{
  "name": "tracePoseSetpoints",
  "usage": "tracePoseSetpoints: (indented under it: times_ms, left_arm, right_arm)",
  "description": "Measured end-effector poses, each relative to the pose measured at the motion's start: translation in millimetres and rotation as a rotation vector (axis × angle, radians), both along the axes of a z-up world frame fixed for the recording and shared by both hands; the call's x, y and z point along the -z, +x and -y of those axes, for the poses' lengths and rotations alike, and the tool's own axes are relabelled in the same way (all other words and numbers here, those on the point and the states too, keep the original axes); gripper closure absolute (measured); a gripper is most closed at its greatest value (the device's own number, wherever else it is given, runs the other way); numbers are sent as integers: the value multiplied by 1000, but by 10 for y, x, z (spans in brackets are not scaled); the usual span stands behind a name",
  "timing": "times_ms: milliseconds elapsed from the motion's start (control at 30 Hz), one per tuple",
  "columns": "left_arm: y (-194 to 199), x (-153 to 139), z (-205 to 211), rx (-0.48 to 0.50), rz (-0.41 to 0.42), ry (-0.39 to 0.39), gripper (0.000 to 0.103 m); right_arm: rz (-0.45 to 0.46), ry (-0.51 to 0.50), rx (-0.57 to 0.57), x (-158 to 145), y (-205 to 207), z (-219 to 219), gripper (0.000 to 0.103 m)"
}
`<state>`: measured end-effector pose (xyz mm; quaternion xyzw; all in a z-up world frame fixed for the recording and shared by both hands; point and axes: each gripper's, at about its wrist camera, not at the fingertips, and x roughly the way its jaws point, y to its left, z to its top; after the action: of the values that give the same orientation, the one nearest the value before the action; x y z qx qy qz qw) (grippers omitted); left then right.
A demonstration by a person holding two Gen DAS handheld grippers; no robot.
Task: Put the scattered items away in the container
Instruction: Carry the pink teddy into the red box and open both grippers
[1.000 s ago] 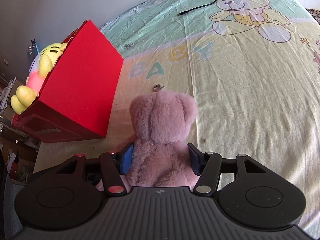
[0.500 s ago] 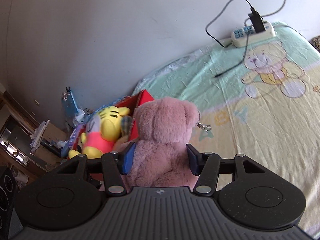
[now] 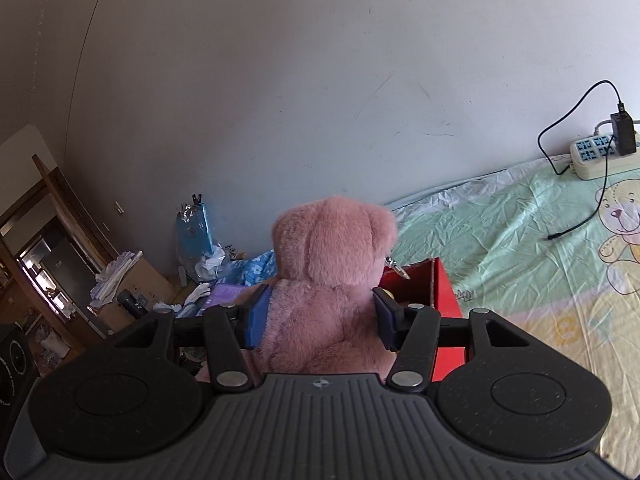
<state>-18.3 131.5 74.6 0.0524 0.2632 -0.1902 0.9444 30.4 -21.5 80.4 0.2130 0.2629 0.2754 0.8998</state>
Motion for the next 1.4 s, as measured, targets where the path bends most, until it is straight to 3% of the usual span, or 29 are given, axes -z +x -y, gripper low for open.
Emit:
tracePoseSetpoints:
  times_ms: [200,433,567,667,733,1000,1133,1400]
  left_arm:
    - [175,182,-281,-25,-53,-15,30]
    - [463,476,-359,16,-158,-11,31]
    - [659,577,-350,41,-178,4,31]
    - [754,621,-319,64,-197,7,31]
    - [816,679,-311,74,-211,9,32]
    - [997,830,-381,102,-249,-29,33]
    - [956,808,-337,104,-248,-44,33]
    - [847,760,-292,124,-233,25,31]
  right_arm:
    - [-62,-37,-5,187,187,-249,47]
    - [-115,-165,68,421,328,-393,47]
    - [-143,-224,86,491,434,-425,49]
    - [-145,-301,87,531,483,-509,54]
    - [-135,-373,77,559,502,-602,65]
    - [-133,-510,53,604,676,-780,65]
    - [-144,-518,43,612,688,-760,65]
    - [-146,-491,55,567,597,-742,63]
